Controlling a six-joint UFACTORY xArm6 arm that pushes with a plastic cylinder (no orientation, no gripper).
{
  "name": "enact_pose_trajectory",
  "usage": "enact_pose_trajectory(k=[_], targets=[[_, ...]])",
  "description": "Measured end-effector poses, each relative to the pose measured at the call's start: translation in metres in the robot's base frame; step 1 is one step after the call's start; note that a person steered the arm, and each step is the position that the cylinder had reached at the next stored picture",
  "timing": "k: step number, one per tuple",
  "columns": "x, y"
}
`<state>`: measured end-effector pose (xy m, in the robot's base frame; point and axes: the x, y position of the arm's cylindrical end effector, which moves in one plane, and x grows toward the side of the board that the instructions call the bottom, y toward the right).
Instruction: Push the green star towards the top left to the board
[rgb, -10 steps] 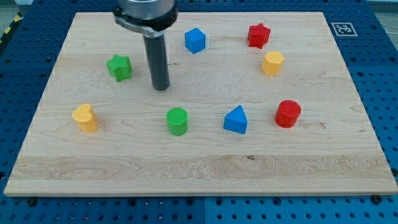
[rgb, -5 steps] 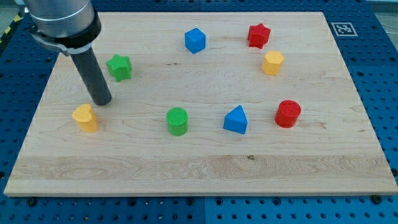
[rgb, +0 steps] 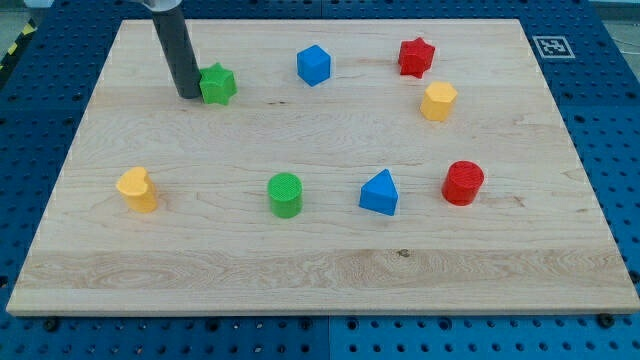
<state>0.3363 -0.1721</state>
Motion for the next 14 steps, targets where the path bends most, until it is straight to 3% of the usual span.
enact_pose_trajectory(k=[2, 6, 14], targets=[[-0.009, 0.004], [0.02, -0.019], [0.01, 0.034]])
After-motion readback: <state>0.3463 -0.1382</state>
